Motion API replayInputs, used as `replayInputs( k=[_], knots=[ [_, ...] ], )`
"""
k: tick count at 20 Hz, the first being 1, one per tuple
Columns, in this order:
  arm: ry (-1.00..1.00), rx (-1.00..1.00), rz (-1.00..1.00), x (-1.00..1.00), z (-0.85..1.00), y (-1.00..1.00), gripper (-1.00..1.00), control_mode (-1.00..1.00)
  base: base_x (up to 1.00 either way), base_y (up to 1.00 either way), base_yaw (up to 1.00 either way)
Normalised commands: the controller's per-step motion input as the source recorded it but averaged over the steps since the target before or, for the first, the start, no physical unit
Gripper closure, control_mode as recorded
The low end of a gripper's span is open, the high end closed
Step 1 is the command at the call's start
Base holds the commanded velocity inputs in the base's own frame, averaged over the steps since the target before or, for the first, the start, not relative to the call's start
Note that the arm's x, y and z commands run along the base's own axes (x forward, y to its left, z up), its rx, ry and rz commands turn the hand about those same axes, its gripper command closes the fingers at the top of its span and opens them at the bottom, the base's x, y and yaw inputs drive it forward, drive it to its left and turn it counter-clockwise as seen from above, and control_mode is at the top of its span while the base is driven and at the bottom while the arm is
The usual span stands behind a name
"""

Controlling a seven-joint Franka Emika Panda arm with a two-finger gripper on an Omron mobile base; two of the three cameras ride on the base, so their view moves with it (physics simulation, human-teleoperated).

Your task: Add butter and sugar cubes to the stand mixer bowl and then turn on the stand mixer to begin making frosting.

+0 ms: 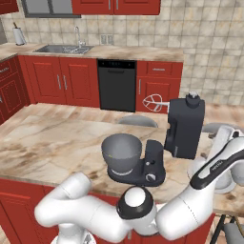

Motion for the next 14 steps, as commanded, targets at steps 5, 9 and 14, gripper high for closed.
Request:
replayInputs(
  k=[5,9,14],
  knots=[
    [0.0,-0.02,0.01,-0.18,0.56,0.16,-1.0,-1.0,0.0,0.0,0.0],
    [0.01,-0.03,0.0,-0.06,0.41,0.33,-1.0,-1.0,0.0,0.0,0.0],
    [0.05,0.0,0.01,0.0,0.11,0.52,-1.0,-1.0,0.0,0.0,0.0]
  ],
)
